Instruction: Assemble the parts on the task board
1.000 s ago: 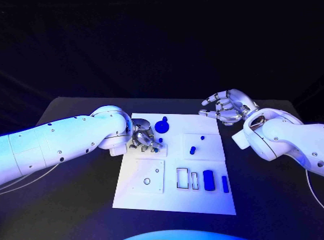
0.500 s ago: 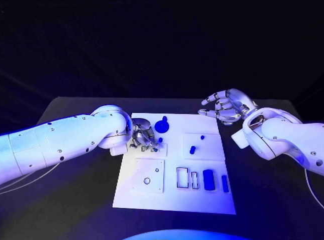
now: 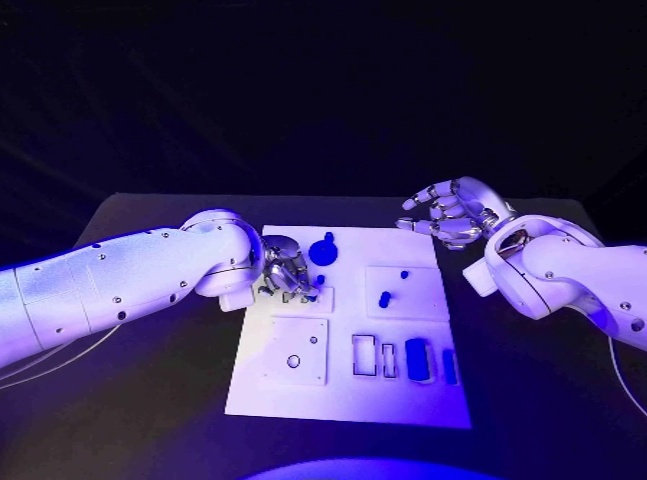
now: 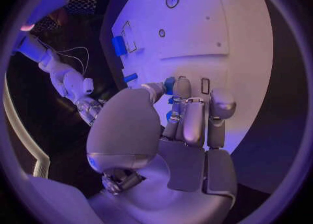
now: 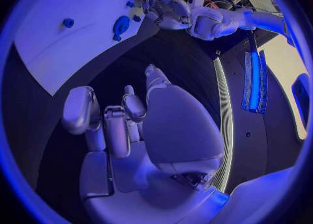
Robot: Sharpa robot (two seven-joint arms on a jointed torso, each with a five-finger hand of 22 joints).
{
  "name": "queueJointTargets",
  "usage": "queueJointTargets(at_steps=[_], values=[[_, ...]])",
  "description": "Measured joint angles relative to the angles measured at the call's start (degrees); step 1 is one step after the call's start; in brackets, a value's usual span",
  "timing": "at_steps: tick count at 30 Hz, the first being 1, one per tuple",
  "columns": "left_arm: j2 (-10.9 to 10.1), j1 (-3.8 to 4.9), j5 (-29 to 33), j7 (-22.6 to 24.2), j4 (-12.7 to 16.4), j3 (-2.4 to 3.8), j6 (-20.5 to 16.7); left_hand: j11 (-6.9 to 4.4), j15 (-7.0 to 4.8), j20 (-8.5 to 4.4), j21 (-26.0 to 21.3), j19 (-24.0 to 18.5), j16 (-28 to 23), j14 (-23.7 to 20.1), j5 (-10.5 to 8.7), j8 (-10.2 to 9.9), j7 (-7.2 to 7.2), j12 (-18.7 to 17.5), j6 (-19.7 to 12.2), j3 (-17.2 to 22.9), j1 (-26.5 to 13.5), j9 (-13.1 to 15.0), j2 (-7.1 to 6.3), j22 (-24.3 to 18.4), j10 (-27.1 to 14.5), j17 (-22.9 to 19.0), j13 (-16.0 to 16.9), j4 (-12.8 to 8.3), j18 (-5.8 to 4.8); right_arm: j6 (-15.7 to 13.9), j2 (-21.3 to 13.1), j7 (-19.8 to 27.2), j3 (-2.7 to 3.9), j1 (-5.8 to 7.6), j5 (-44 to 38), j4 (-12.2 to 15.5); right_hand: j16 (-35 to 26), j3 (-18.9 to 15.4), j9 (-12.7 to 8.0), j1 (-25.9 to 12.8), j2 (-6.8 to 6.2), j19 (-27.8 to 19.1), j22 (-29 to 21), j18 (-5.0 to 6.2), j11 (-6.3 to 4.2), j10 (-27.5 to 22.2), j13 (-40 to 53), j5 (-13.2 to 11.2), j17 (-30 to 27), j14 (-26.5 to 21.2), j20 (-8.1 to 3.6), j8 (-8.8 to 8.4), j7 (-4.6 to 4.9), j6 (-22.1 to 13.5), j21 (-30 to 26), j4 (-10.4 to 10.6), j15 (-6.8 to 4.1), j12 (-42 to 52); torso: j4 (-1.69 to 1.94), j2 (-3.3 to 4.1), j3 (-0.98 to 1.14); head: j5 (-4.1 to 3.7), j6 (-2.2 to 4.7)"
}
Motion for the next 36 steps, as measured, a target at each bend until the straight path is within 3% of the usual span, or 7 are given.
queueJointTargets(at_steps=[10, 11, 15, 18, 27, 29, 36], values=[[-1.5, -0.01, 1.64, 0.21, 1.22, 0.02, -2.96, 0.12, -0.64, -0.65, 1.67, 2.5, 1.8, 0.64, 0.0, 0.75, -0.38, 1.74, 0.46, 5.05, -2.25, 0.0, -3.09, 3.28, 3.19, 2.82, 3.35, -0.14, 0.01, 0.05, -0.04, -0.06, -0.02, -0.02, 0.01, -0.17, 0.0, 0.0, 0.0, 0.0, 0.0, 0.0, 0.0, 0.0, 0.0, 0.0, 0.02, 0.25, -0.01, 0.0, 0.0, 0.0, 0.0, 0.0, 0.0, 0.0, 0.0, 0.0, 0.02, -0.06, -0.02, 0.16, -0.08], [-1.65, -0.01, 1.75, 0.22, 1.38, 0.02, -3.25, -0.87, -0.82, -0.74, 1.99, 2.85, 1.88, 0.83, 0.0, 0.87, -0.36, 1.91, 0.84, 5.28, -2.72, 0.0, -3.57, 3.64, 4.66, 3.04, 3.74, 0.04, 0.01, 0.05, -0.05, -0.06, -0.02, -0.02, 0.01, -0.2, 0.0, 0.0, 0.0, 0.0, 0.0, 0.0, 0.0, 0.0, 0.0, 0.0, 0.02, 0.25, -0.01, 0.0, 0.0, 0.0, 0.0, 0.0, 0.0, 0.0, 0.0, 0.0, 0.03, -0.07, -0.02, 0.19, -0.08], [-2.13, -0.01, 1.68, 0.23, 1.93, 0.03, -4.19, -1.37, -0.82, -0.97, 2.27, 3.22, 2.11, 0.83, 0.53, 1.03, -0.85, 1.91, 1.77, 6.69, -4.08, 0.0, -4.92, 4.38, 5.71, 3.54, 4.42, -0.27, 0.02, 0.06, -0.07, -0.1, -0.03, -0.03, 0.01, -0.31, 0.0, 0.0, 0.0, 0.0, 0.0, 0.0, 0.0, 0.0, 0.0, 0.0, 0.01, 0.24, -0.01, 0.0, 0.0, 0.0, 0.0, 0.0, 0.0, 0.0, 0.0, 0.0, 0.07, -0.07, -0.01, 0.28, -0.04], [-2.36, -0.01, 1.03, 0.22, 2.26, 0.02, -4.54, -1.4, -0.82, -0.94, 2.48, 3.25, 2.25, 0.83, 0.55, 1.03, -0.88, 1.91, 1.78, 7.62, -4.72, 0.01, -5.02, 4.6, 5.75, 3.84, 4.59, -0.72, -0.91, 0.07, -0.07, -0.12, -0.04, -0.04, 0.02, -0.37, 0.0, 0.0, 0.0, 0.0, 0.0, 0.0, 0.0, 0.0, 0.0, 0.0, 0.01, 0.24, -0.01, 0.0, 0.0, 0.0, 0.0, 0.0, 0.0, 0.0, 0.0, 0.0, 0.09, -0.07, -0.01, 0.36, -0.08], [-2.42, -0.04, -2.01, -0.08, 2.6, -0.22, -4.96, -1.49, -0.82, -1.27, 2.72, 3.92, 2.66, 0.83, 0.99, 1.04, -1.2, 2.57, 2.46, 7.62, -5.82, 0.07, -5.29, 5.31, 6.67, 4.57, 5.25, -0.72, -0.91, 0.09, -0.07, -0.19, -0.06, -0.09, 0.04, -0.49, 0.0, 0.0, 0.0, 0.0, 0.0, 0.0, 0.0, 0.0, 0.0, 0.0, 0.0, 0.24, -0.01, 0.0, 0.0, 0.0, 0.0, 0.0, 0.0, 0.0, 0.0, 0.0, 0.1, -0.01, -0.03, 0.59, -0.37], [-2.4, -0.04, -2.62, -0.16, 2.61, -0.36, -5.03, -1.49, -1.02, -1.08, 2.72, 4.13, 2.66, 1.03, 0.99, 1.04, -1.2, 2.57, 2.46, 7.62, -6.12, 5.53, -5.58, 5.4, 6.68, 4.57, 5.38, -0.73, -0.9, 0.1, -0.07, -0.21, -0.06, -0.1, 0.04, -0.5, 0.0, 0.0, 0.0, 0.0, 0.0, 0.01, 0.0, 0.0, 0.0, 0.0, 0.0, 0.24, -0.01, 0.0, 0.0, 0.0, 0.0, 0.0, 0.01, 0.0, 0.0, 0.0, 0.1, -0.01, -0.03, 0.63, -0.44], [-2.38, -0.11, -4.42, -0.45, 2.66, -0.78, -5.16, -1.69, -1.02, -1.07, 2.96, 4.13, 2.89, 1.03, 1.0, 1.03, -1.23, 2.57, 2.49, 7.62, -6.5, 6.69, -5.51, 5.58, 6.91, 4.56, 5.63, -0.73, -0.9, 0.1, -0.06, -0.25, -0.07, -0.11, 0.05, -0.56, 0.0, -0.01, 0.0, 0.0, 0.0, 0.01, 0.0, 0.0, 0.0, 0.0, -0.01, 0.24, -0.01, 0.0, 0.0, 0.0, 0.0, 0.0, 0.01, 0.0, 0.0, 0.0, 0.08, 0.01, -0.06, 0.74, -0.68]])
